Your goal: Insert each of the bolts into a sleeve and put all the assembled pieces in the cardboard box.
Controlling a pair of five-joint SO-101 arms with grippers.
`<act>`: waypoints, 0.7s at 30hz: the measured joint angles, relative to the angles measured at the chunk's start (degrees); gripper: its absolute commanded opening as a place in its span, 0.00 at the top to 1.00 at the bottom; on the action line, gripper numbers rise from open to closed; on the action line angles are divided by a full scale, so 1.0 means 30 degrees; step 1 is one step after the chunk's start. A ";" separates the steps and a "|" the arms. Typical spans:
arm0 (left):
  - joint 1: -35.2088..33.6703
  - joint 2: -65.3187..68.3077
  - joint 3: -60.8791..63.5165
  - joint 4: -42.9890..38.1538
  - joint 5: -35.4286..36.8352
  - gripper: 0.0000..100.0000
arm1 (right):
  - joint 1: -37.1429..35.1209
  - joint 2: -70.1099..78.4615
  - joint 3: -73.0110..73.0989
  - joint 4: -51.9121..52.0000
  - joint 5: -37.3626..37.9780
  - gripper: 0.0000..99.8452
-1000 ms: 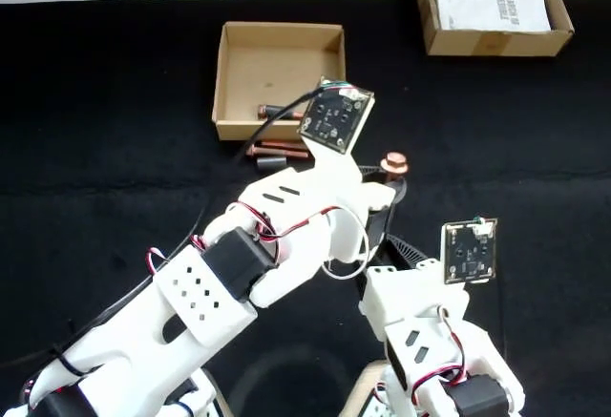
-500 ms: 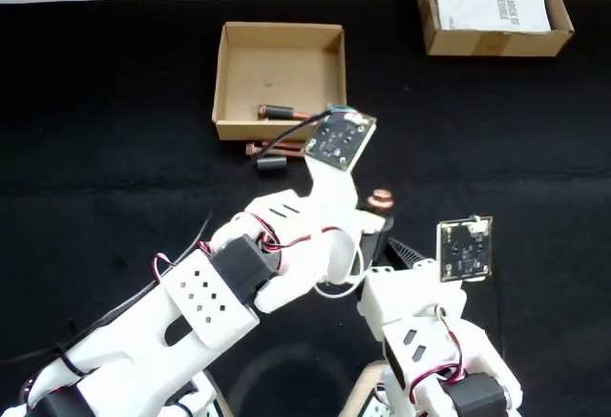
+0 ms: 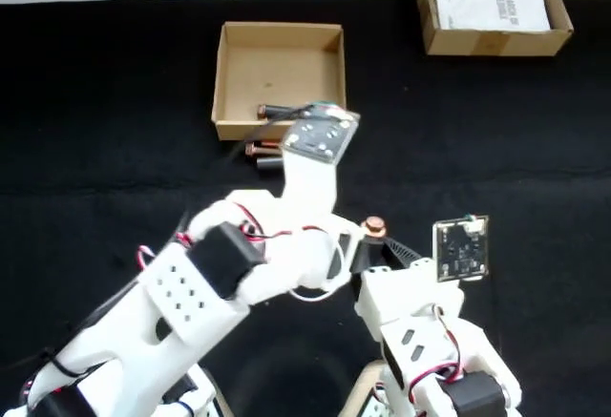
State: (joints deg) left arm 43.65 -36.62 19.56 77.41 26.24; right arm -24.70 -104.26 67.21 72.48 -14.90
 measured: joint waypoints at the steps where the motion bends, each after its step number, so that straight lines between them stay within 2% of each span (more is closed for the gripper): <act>1: 0.0000 -0.0029 -0.0821 0.0791 0.0000 0.76 | 0.0059 0.0000 0.0000 -0.0029 0.0000 0.99; 8: 0.0059 -0.0029 -0.6476 0.6447 -0.0088 0.76 | 0.0293 0.0000 0.0469 -0.0088 0.0000 0.99; 11: -0.0205 -0.0791 -0.8293 0.7502 -0.0117 0.82 | 0.0938 0.0029 0.0733 -0.0703 0.0029 0.99; 14: -0.1612 -0.2491 -0.8967 0.7678 -0.0293 0.92 | 0.1114 0.0029 0.0703 -0.2110 0.1348 0.99; 16: -0.2784 -0.3663 -0.9026 0.7678 -0.1231 0.99 | 0.1172 0.0117 0.0703 -0.3165 0.2256 0.99; 21: -0.7004 -0.6007 -0.7355 0.7678 -0.3985 0.99 | 0.1319 0.2696 0.0176 -0.4952 0.3282 0.99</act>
State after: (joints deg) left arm 22.64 -54.64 -2.51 100.44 14.29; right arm -20.75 -96.18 67.74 57.63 -5.05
